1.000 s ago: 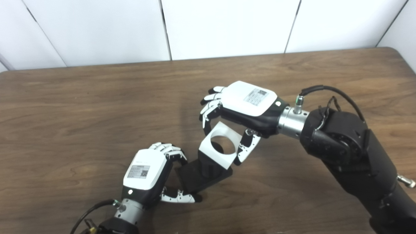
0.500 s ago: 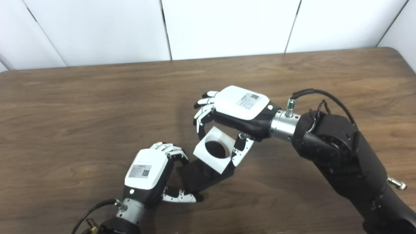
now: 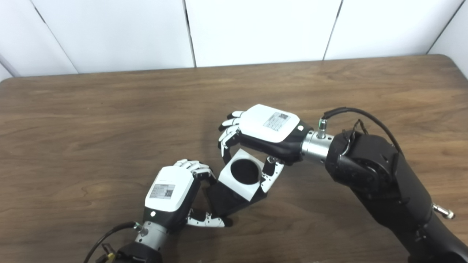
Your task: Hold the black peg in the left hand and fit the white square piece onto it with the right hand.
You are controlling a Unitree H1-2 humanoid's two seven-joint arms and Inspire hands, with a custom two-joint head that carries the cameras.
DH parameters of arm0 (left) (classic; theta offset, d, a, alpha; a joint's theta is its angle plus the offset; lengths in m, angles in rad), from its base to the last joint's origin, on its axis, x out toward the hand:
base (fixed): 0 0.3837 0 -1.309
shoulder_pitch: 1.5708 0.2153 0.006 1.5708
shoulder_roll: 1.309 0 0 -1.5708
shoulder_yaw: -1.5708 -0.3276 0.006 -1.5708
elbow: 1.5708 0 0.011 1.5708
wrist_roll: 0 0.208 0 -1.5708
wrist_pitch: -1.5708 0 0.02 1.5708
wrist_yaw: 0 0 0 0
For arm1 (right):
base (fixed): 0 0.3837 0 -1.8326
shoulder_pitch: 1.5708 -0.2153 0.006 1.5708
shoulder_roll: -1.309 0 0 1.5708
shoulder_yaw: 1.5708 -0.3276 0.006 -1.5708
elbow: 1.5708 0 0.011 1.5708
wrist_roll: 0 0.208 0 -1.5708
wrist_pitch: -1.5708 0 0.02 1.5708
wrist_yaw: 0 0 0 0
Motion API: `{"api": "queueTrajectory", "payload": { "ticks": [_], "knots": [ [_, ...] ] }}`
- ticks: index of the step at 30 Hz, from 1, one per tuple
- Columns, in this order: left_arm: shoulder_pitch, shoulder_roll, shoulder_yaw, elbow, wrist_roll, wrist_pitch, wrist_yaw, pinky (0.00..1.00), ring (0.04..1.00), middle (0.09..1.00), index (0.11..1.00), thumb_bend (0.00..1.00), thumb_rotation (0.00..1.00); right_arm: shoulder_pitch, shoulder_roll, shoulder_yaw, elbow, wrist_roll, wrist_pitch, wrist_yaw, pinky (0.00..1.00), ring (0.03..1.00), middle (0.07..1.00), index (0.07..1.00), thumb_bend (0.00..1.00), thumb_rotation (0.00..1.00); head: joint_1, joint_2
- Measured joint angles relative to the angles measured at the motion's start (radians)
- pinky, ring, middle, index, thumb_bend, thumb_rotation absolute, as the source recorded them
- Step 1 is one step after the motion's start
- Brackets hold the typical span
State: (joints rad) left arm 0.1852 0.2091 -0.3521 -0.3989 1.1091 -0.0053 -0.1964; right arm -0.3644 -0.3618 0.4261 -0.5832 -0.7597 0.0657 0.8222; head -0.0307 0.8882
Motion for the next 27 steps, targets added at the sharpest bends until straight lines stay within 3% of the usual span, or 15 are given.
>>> {"api": "queueTrajectory", "payload": {
  "ticks": [5,6,8,9,14,22,23,26,27],
  "knots": [
    [0.000,-0.003,-0.001,-0.002,0.008,0.000,-0.003,0.84,0.796,0.721,0.485,0.52,0.05,0.002,0.000,0.013,0.002,-0.024,-0.011,0.000,0.96,0.905,0.781,0.488,0.52,0.14,0.000,0.002],
    [0.000,-0.003,-0.001,-0.003,0.009,0.000,-0.004,0.84,0.797,0.721,0.485,0.52,0.05,0.001,0.000,0.017,0.002,-0.037,-0.010,0.008,0.98,0.918,0.801,0.562,0.73,0.23,0.002,0.002],
    [0.000,-0.008,-0.004,-0.006,0.012,0.000,-0.011,0.84,0.794,0.720,0.484,0.52,0.05,-0.001,0.000,0.032,0.000,-0.070,-0.007,0.048,1.00,0.948,0.846,0.670,0.93,0.37,0.000,0.002],
    [0.000,-0.008,-0.004,-0.007,0.013,0.000,-0.012,0.84,0.793,0.718,0.484,0.52,0.05,-0.003,0.000,0.037,0.000,-0.089,-0.001,0.079,1.00,0.961,0.866,0.706,0.97,0.41,0.002,0.000],
    [0.000,-0.009,-0.004,-0.007,0.015,0.000,-0.010,0.84,0.792,0.715,0.484,0.52,0.05,-0.014,0.000,0.036,-0.015,-0.134,0.005,0.163,1.00,0.984,0.916,0.814,1.00,0.53,0.005,0.002],
    [0.001,-0.023,0.000,-0.016,0.025,0.018,-0.026,0.85,0.789,0.711,0.491,0.52,0.08,-0.017,0.012,-0.002,-0.016,-0.152,0.006,0.175,1.00,1.000,0.927,0.796,1.00,0.55,0.006,-0.002],
    [0.001,-0.027,0.001,-0.017,0.029,0.025,-0.027,0.84,0.778,0.708,0.563,0.71,0.25,-0.017,0.015,-0.006,-0.016,-0.153,0.007,0.175,1.00,1.000,0.930,0.797,1.00,0.56,0.006,-0.002],
    [0.004,-0.039,0.001,-0.017,0.052,0.034,-0.014,0.81,0.762,0.731,0.688,0.90,0.51,-0.017,0.019,-0.016,-0.016,-0.159,0.010,0.183,1.00,1.000,0.926,0.794,1.00,0.55,0.008,-0.003],
    [0.007,-0.044,0.001,-0.017,0.056,0.035,-0.006,0.81,0.760,0.739,0.711,0.92,0.54,-0.017,0.021,-0.023,-0.016,-0.159,0.011,0.183,1.00,1.000,0.924,0.794,1.00,0.55,0.011,-0.003]
  ]
}}
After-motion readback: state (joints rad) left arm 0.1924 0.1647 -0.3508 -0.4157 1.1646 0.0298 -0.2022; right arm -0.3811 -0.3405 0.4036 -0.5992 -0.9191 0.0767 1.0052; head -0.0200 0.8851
